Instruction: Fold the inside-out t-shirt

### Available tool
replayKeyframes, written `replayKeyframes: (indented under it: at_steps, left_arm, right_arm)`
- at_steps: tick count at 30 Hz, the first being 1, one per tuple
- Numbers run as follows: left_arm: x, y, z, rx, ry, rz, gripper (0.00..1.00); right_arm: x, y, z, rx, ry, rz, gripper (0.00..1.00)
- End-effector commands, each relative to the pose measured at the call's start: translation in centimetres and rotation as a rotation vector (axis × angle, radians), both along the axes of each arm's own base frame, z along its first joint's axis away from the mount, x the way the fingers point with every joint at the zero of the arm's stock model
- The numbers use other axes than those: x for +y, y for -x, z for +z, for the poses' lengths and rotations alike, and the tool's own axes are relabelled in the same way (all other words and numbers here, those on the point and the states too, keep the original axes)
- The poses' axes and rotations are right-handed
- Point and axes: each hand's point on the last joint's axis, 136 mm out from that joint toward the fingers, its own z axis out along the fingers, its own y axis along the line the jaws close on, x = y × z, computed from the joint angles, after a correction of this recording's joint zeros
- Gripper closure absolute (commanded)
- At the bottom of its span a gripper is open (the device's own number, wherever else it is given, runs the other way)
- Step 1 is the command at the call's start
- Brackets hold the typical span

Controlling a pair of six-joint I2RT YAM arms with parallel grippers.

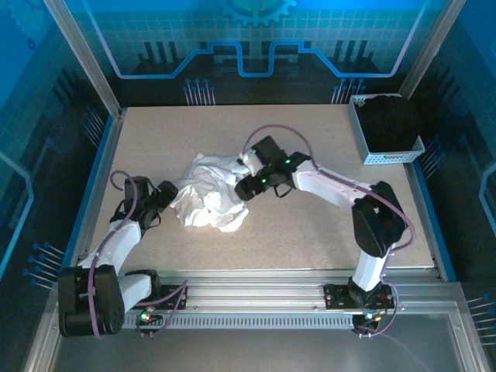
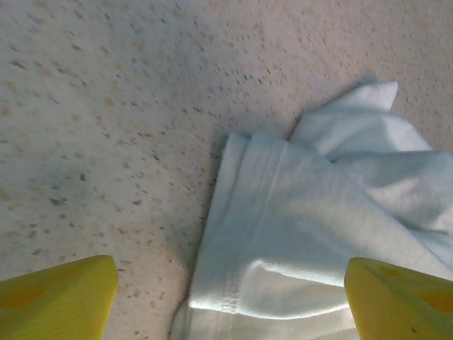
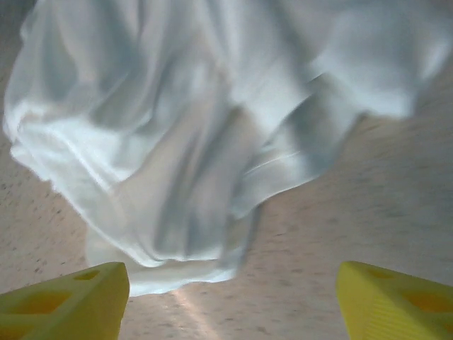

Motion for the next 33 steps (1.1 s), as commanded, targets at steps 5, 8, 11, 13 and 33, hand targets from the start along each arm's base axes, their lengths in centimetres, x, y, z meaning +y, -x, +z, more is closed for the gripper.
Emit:
replayKeyframes:
  at_steps: [5,8,11,13,33]
  left_arm:
    - [-2.7,-1.7,-1.7,0.013,0.150,-0.101,0.35]
    - [-3.1,-2.3,-2.6,0.032,0.170,-0.117,0.50]
    - [-3.5,-2.7,-3.2,0.035,0.201,-0.131,0.69]
    - [-3.7,-2.9,-3.0,0.022,0.214,-0.134,0.80]
    - [-11.2,-2.5,32.5,-0.787,0.174,-0.407,1.00]
  right_arm:
    - [4.3,1.7,-3.7,0.115,-0.072,0.055,0.51]
    - [4.4,1.1,-4.0,0.113,-0.048,0.054,0.66]
    - [4.4,1.0,-4.1,0.123,-0.051,0.055,0.79]
    - [4.1,1.1,-3.8,0.122,-0.049,0.058,0.87]
    - [-17.0,-0.2,34.1,-0.709,-0.422,-0.367,1.00]
